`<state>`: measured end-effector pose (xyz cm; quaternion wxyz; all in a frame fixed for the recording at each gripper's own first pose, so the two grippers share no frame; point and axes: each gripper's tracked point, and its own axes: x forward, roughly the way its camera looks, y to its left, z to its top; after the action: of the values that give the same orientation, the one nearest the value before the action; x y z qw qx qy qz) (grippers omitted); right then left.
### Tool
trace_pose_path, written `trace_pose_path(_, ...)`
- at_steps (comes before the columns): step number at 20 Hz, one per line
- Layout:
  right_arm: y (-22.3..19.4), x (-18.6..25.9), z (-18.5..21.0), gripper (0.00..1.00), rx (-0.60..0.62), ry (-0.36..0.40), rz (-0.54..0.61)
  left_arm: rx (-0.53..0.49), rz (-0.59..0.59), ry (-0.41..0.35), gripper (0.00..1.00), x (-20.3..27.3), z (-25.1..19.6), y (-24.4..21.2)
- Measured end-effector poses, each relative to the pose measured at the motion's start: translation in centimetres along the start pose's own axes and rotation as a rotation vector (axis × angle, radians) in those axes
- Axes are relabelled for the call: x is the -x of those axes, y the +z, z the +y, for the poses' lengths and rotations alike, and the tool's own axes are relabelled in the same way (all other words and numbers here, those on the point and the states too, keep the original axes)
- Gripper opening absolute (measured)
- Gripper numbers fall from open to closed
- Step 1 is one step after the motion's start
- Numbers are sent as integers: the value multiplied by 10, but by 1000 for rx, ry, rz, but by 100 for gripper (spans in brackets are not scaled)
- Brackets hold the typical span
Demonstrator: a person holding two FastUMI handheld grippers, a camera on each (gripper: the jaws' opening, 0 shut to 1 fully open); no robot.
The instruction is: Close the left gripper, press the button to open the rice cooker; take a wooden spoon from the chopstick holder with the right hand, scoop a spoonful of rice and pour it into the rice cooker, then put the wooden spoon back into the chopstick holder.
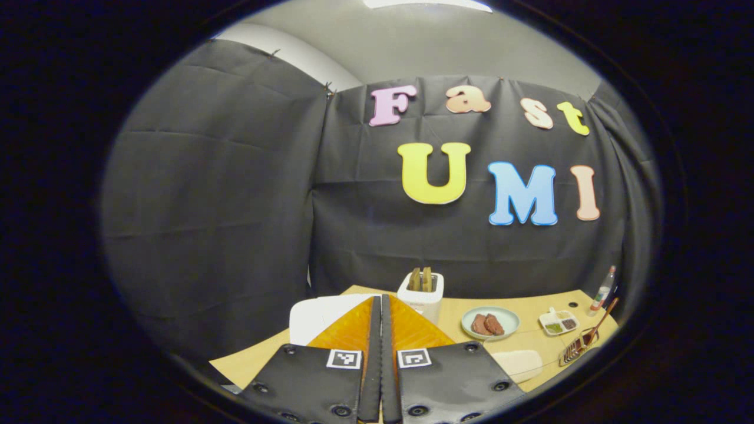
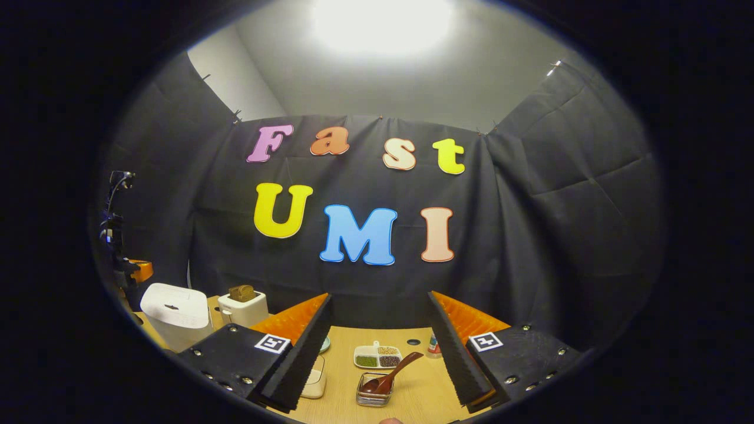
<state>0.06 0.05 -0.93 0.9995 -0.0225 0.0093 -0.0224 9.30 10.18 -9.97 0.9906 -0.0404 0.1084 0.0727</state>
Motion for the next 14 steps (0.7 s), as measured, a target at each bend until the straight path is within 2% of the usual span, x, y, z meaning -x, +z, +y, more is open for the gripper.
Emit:
trace_pose_path(7,1,10,-1,95,44,-37,15,9,161,-7,8,-38,9,-67)
trace_pose_path(10,2,14,-3,95,60,-49,23,31,235,22,8,-51,19,-92)
trace_pose_path(12,4,17,-6,95,67,-61,22,21,262,29,11,-56,21,-103)
trace_pose_path(14,1,18,-7,95,69,-67,29,-17,234,18,9,-56,18,-100)
